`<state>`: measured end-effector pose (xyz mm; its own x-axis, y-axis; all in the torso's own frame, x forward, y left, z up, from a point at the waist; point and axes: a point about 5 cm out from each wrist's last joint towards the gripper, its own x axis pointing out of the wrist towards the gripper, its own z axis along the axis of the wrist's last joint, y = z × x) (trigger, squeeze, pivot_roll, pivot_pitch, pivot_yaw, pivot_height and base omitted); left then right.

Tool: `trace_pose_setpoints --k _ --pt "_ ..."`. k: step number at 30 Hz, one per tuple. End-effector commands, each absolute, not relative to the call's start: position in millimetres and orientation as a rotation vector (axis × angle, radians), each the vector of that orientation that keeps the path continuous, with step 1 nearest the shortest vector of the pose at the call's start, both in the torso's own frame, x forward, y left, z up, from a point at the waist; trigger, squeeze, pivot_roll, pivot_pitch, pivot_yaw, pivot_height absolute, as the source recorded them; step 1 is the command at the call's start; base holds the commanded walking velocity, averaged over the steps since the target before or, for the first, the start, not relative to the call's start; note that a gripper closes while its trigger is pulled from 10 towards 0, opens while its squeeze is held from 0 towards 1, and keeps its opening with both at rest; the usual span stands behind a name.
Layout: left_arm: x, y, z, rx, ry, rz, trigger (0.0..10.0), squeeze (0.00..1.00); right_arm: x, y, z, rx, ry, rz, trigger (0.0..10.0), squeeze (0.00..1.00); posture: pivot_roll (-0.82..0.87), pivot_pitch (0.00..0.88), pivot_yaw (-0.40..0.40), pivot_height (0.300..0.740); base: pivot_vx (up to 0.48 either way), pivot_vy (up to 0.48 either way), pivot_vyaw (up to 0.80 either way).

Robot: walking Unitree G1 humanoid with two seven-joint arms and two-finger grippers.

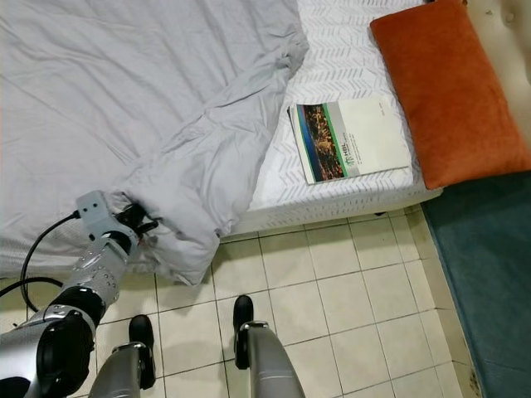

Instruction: Clean up the room

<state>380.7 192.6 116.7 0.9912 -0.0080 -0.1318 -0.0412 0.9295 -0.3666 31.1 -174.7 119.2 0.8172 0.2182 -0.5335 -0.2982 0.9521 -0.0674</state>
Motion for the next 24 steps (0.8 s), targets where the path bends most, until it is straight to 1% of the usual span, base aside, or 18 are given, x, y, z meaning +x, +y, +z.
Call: trace_pose_setpoints --k 1,4,5,6,7,8,10,11,12,13,14,15,19,20,21,23,24 --pt "375.7 163.1 100.7 -0.305 0.211 -0.115 0.0 0.0 26.8 -176.9 106.7 -0.143 0.612 0.261 10.0 0.0 -0.35 0.661 -0.218 0.74 0.0 0.0 0.0" --pt "372.4 133.9 95.3 -0.16 0.238 -0.268 0.0 0.0 32.3 -174.4 98.7 -0.134 0.603 0.259 10.0 0.0 -0.32 0.657 -0.197 0.74 0.0 0.0 0.0" --pt "370.1 123.9 92.3 -0.12 0.248 -0.313 0.0 0.0 34.8 -172.7 96.0 -0.131 0.596 0.262 10.0 0.0 -0.3 0.65 -0.187 0.74 0.0 0.0 0.0" --pt "366.2 108.3 88.0 -0.072 0.259 -0.377 0.0 0.0 41.2 -169.8 91.1 -0.127 0.579 0.266 10.0 0.0 -0.28 0.629 -0.169 0.74 0.0 0.0 0.0" --pt "366.2 108.3 88.0 -0.072 0.259 -0.377 0.0 0.0 41.2 -169.8 91.1 -0.127 0.579 0.266 10.0 0.0 -0.28 0.629 -0.169 0.74 0.0 0.0 0.0" --pt "363.7 96.0 86.4 -0.03 0.258 -0.425 0.0 0.0 48.0 -167.6 88.5 -0.124 0.559 0.267 10.0 0.0 -0.26 0.609 -0.157 0.74 0.0 0.0 0.0" --pt "362.8 91.1 86.5 -0.007 0.254 -0.444 0.0 0.0 51.0 -167.1 88.2 -0.124 0.549 0.266 10.0 0.0 -0.26 0.609 -0.157 0.74 0.0 0.0 0.0" --pt "362.1 87.4 86.2 0.015 0.252 -0.457 0.0 0.0 55.2 -166.9 86.0 -0.125 0.541 0.264 10.0 0.0 -0.25 0.594 -0.15 0.74 0.0 0.0 0.0" --pt "362.9 84.8 86.9 0.043 0.252 -0.434 1.6 0.0 60.9 -167.5 82.9 -0.126 0.529 0.259 10.0 0.0 -0.25 0.579 -0.145 0.74 0.0 0.0 0.0" --pt "363.5 83.6 87.4 0.063 0.252 -0.413 1.6 0.0 64.7 -167.9 80.8 -0.127 0.522 0.255 10.0 0.0 -0.25 0.579 -0.145 0.74 0.0 0.0 0.0" --pt "364.0 81.8 87.7 0.083 0.255 -0.397 10.0 0.0 69.6 -168.8 77.2 -0.131 0.516 0.251 10.0 0.0 -0.24 0.562 -0.136 0.74 0.0 0.0 0.0" --pt "364.0 81.8 87.7 0.083 0.255 -0.397 10.0 0.0 69.6 -168.8 77.2 -0.131 0.516 0.251 10.0 0.0 -0.24 0.562 -0.136 0.74 0.0 0.0 0.0" --pt "365.3 74.8 91.4 0.117 0.246 -0.406 10.0 0.0 84.9 -169.1 73.5 -0.142 0.475 0.245 10.0 0.0 -0.22 0.53 -0.125 0.74 0.0 0.0 0.0" --pt "365.6 72.0 93.3 0.126 0.233 -0.418 10.0 0.0 89.2 -170.1 73.8 -0.158 0.459 0.246 10.0 0.0 -0.22 0.504 -0.122 0.74 0.0 -0.24 0.0" --pt "365.6 72.0 93.3 0.126 0.233 -0.418 10.0 0.0 89.2 -170.1 73.8 -0.158 0.459 0.246 10.0 0.0 -0.22 0.504 -0.122 0.74 0.0 -0.24 0.0" --pt "364.3 61.0 95.0 0.156 0.224 -0.458 10.0 0.0 96.8 -176.5 71.9 -0.175 0.445 0.228 10.0 0.0 -0.22 0.494 -0.121 0.74 0.0 -0.446 0.0" --pt "364.3 61.0 95.0 0.156 0.224 -0.458 10.0 0.0 96.8 -176.5 71.9 -0.175 0.445 0.228 10.0 0.0 -0.22 0.494 -0.121 0.74 0.0 -0.446 0.0"
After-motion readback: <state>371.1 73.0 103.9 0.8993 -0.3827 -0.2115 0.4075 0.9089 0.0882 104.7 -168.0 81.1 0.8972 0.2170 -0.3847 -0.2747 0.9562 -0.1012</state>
